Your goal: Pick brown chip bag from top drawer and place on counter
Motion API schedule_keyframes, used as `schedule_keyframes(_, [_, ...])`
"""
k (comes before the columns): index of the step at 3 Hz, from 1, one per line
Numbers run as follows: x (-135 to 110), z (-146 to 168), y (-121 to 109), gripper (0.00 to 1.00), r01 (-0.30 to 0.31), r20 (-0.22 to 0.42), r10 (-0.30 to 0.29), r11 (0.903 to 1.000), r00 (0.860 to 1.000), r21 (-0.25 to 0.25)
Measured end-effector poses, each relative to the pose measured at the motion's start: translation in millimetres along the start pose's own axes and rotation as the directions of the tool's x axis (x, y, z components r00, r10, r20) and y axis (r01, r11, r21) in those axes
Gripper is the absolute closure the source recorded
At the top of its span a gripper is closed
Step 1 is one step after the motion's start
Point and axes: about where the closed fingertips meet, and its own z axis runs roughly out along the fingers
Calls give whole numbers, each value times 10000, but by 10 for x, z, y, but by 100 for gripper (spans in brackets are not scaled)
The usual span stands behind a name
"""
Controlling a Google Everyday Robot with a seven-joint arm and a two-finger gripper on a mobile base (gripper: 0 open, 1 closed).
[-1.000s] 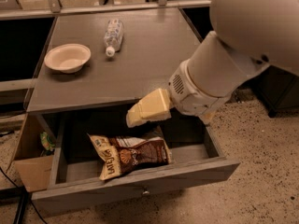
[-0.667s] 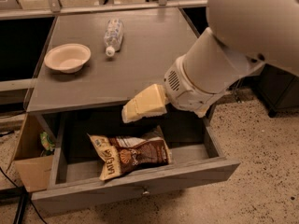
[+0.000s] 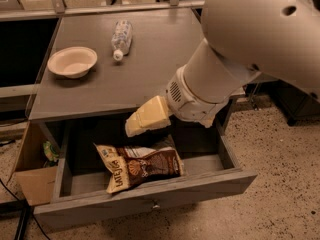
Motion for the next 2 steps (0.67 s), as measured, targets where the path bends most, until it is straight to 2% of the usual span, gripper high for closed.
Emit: schedule_keyframes(2, [59,465,-158,0,575,-117,-576,9983,9983,-65])
